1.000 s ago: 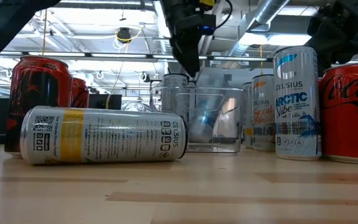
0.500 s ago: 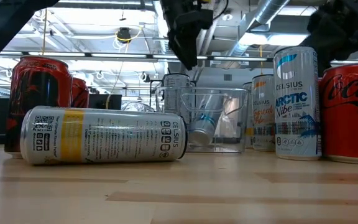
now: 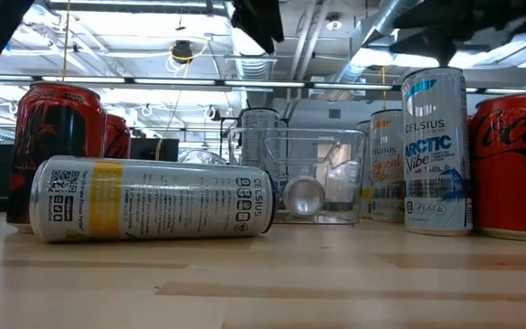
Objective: Sort soda cans
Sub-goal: Put the white blue soda can into the middle transparent bin, then adjust the white blue soda can
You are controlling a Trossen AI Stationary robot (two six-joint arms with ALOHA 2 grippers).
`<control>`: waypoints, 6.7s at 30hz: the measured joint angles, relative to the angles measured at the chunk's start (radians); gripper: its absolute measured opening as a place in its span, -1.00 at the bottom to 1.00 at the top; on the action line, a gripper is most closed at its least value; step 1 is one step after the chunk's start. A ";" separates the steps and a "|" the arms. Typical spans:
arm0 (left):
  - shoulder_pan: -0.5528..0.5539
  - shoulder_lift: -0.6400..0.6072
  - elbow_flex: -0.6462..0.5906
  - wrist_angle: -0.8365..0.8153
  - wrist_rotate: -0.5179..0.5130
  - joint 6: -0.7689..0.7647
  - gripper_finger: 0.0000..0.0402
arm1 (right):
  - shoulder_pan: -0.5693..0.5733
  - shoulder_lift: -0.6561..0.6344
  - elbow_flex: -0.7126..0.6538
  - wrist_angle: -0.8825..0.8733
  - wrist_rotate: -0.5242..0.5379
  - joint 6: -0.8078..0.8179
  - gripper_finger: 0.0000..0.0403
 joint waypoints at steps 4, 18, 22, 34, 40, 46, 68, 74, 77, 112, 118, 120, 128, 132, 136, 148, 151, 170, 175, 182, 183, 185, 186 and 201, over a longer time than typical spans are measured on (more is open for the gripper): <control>-0.059 -0.005 0.000 -0.061 -0.062 -0.060 0.31 | -0.057 0.136 0.085 -0.057 -0.114 -0.006 0.39; -0.384 -0.094 -0.320 -0.164 -0.173 -0.475 0.31 | -0.008 0.429 0.221 -0.139 -0.178 -0.048 0.39; -0.484 -0.106 -0.420 -0.110 -0.158 -0.573 0.31 | 0.047 0.430 0.221 -0.120 -0.176 -0.048 0.39; -0.472 -0.097 -0.697 0.241 -0.133 -0.590 0.35 | 0.098 0.427 0.221 -0.084 -0.173 -0.005 0.39; -0.457 -0.098 -0.753 0.370 -0.076 -0.546 0.55 | 0.108 0.427 0.221 -0.106 -0.174 0.012 0.39; -0.447 -0.097 -0.766 0.385 -0.174 -0.478 0.61 | 0.093 0.427 0.221 -0.107 -0.175 0.014 0.39; -0.468 -0.097 -0.766 0.557 -0.411 -0.365 0.52 | 0.305 0.320 0.221 -0.334 -0.127 0.056 0.39; -0.487 -0.097 -0.766 0.590 -0.452 -0.385 0.52 | 0.469 0.361 0.221 -0.354 0.026 0.025 0.39; -0.491 -0.097 -0.766 0.605 -0.454 -0.388 0.52 | 0.503 0.389 0.221 -0.353 0.078 0.020 0.40; -0.494 -0.097 -0.771 0.608 -0.448 -0.434 0.52 | 0.399 0.629 0.221 -0.360 -0.027 -0.002 0.90; -0.494 -0.098 -0.771 0.588 -0.447 -0.490 0.52 | 0.399 0.649 0.230 -0.365 -0.028 0.006 0.68; -0.494 -0.098 -0.771 0.549 -0.447 -0.520 0.52 | 0.399 0.647 0.246 -0.365 -0.028 0.006 0.52; -0.502 -0.102 -0.771 0.456 -0.447 -0.636 0.52 | 0.388 0.644 0.331 -0.374 -0.029 -0.040 0.27; -0.525 -0.112 -0.771 0.426 -0.460 -0.676 0.52 | 0.376 0.648 0.400 -0.370 -0.029 -0.105 0.27; -0.556 -0.137 -0.771 0.319 -0.539 -0.761 0.52 | 0.345 0.648 0.496 -0.360 -0.032 -0.176 0.27; -0.652 -0.166 -0.771 0.119 -0.639 -1.009 0.52 | 0.131 0.824 0.639 -0.296 -0.107 -0.382 0.27; -0.674 -0.166 -0.771 0.100 -0.646 -1.053 0.52 | 0.098 0.908 0.667 -0.283 -0.133 -0.405 0.27; -0.753 -0.165 -0.808 0.007 -0.691 -1.219 0.52 | 0.039 1.134 0.716 -0.194 -0.263 -0.433 0.87; -0.753 -0.165 -0.864 0.005 -0.692 -1.274 0.52 | 0.039 1.093 0.716 -0.198 -0.262 -0.436 0.81; -0.760 -0.165 -0.907 -0.002 -0.692 -1.339 0.52 | 0.026 0.960 0.716 -0.282 -0.261 -0.462 0.78; -0.763 -0.165 -0.909 -0.003 -0.692 -1.341 0.52 | 0.017 0.940 0.716 -0.297 -0.260 -0.466 0.79; -0.767 -0.165 -0.913 -0.004 -0.699 -1.341 0.52 | -0.008 0.902 0.716 -0.323 -0.255 -0.467 0.78; -0.768 -0.165 -0.915 -0.006 -0.705 -1.341 0.52 | -0.021 0.884 0.715 -0.340 -0.253 -0.467 0.78; -0.768 -0.165 -0.916 -0.009 -0.709 -1.341 0.52 | -0.344 0.999 0.713 -0.454 -0.373 -0.511 0.34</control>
